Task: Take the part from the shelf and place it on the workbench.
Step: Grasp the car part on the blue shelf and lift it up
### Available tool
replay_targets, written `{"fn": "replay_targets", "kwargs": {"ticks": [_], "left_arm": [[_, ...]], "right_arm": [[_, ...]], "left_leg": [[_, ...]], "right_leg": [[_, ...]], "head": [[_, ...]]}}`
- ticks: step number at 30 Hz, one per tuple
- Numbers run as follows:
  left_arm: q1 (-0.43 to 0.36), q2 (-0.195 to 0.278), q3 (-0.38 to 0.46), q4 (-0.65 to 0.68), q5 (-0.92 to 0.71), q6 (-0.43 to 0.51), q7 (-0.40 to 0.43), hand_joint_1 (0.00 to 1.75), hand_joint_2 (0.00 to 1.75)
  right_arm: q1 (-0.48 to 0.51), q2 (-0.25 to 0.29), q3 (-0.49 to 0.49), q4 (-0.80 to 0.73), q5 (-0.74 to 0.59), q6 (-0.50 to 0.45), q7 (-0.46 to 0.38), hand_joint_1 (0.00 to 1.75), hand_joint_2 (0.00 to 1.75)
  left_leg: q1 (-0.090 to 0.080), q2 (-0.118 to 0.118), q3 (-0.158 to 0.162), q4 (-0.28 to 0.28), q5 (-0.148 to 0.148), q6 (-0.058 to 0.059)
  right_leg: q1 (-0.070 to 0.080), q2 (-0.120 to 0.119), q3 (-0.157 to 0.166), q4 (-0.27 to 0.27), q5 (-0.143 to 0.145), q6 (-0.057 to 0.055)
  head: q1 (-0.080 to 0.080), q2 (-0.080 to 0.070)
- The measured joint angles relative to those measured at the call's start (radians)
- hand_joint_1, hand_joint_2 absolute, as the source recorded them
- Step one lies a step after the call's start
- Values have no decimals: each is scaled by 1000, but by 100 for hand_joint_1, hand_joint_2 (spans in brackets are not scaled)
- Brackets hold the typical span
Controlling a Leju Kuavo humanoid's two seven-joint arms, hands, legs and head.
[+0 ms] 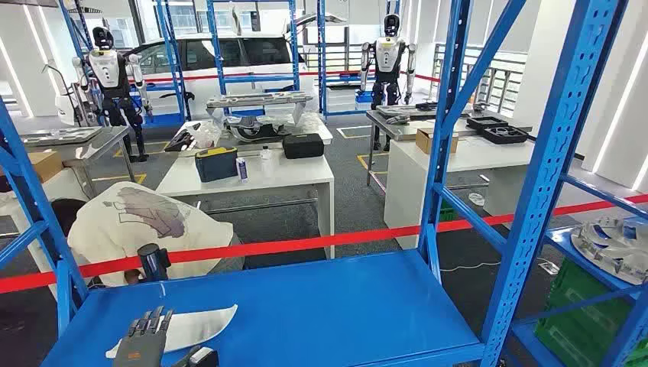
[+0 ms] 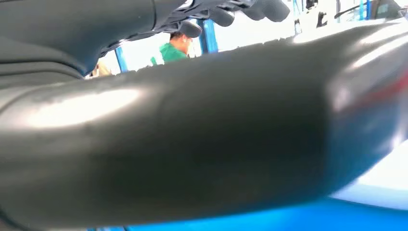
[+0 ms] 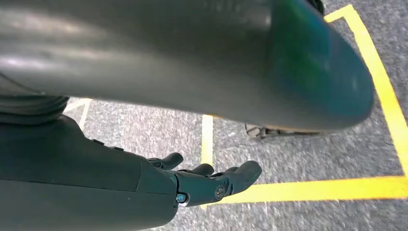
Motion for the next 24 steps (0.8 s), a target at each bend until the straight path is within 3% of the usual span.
{"fn": "replay_targets", "kwargs": {"ticks": [2, 4, 5, 6, 8, 10, 13, 15, 17, 19, 20, 21, 24], "left_arm": [[2, 3, 2, 3, 0, 0, 0, 0, 0], [10, 8, 6, 9, 1, 0, 0, 0, 0], [15, 10, 8, 12, 2, 0, 0, 0, 0], [19, 12, 11, 14, 3, 0, 0, 0, 0], [21, 17, 16, 17, 8, 2, -2, 0, 0], [20, 22, 23, 18, 13, 6, -6, 0, 0], [22, 25, 31, 18, 16, 9, -12, 0, 0], [23, 28, 37, 18, 17, 10, -16, 0, 0], [23, 29, 43, 18, 17, 10, -19, 0, 0], [26, 30, 48, 19, 18, 10, -21, 0, 0], [28, 30, 49, 19, 18, 11, -24, 0, 0], [30, 30, 50, 19, 19, 11, -27, 0, 0], [31, 30, 56, 18, 28, 17, -40, 0, 0]], "right_arm": [[0, 0, 0, 0, 0, 0, 0, 0, 0], [0, -1, 0, 0, 1, 0, 0, 0, 0], [2, -1, 0, 0, 1, 0, 0, 0, 0], [2, -1, 0, 0, 1, 0, 0, 0, 0], [2, -1, 0, 0, 1, 0, 0, 0, 0], [0, -1, 0, 0, 2, 0, 0, 0, 0], [-1, -1, 0, 0, 3, 0, 0, 0, 0], [-1, -1, 0, 0, 3, 0, 0, 0, 0], [-2, -1, 0, 0, 5, 0, 0, 0, 0], [0, -1, 0, 0, 6, 1, 0, 0, 0], [1, -1, -1, 0, 7, 1, 0, 0, 0], [1, -1, -1, 0, 7, 1, 0, 0, 0], [1, -2, -1, 0, 8, 0, 0, 0, 0]], "left_leg": [[3, 1, -44, 74, -25, -4], [7, 2, -122, 189, -50, -10], [8, 2, -144, 205, -36, -11], [9, 2, -147, 184, -3, -12], [10, 4, -108, 60, 86, -9], [6, 5, -65, -40, 121, -1], [2, 3, -51, -63, 111, 16], [5, 1, -42, -71, 109, 29], [7, 3, -33, -76, 104, 40], [5, 4, -27, -75, 95, 45], [4, 3, -23, -74, 90, 46], [4, 3, -18, -72, 84, 45], [4, 2, -2, -64, 64, 34]], "right_leg": [[0, 0, 6, 0, -5, -3], [0, 2, 19, 0, -16, -5], [0, 3, 26, 1, -23, -5], [0, 3, 35, 2, -30, -3], [0, 4, 52, 3, -45, 1], [2, 4, 61, 3, -57, 11], [3, 3, 66, -4, -64, 28], [3, 1, 58, 19, -77, 37], [2, 0, 4, 116, -115, 42], [2, 0, -78, 242, -150, 44], [2, 0, -107, 273, -146, 44], [1, 0, -117, 268, -123, 44], [1, -2, -60, 93, -11, 40]], "head": [[0, 0], [0, 0], [0, 0], [0, 0], [0, 0], [-1, 0], [1, 0], [2, 0], [3, 0], [4, 0], [4, 0], [5, 0], [5, 0]]}}
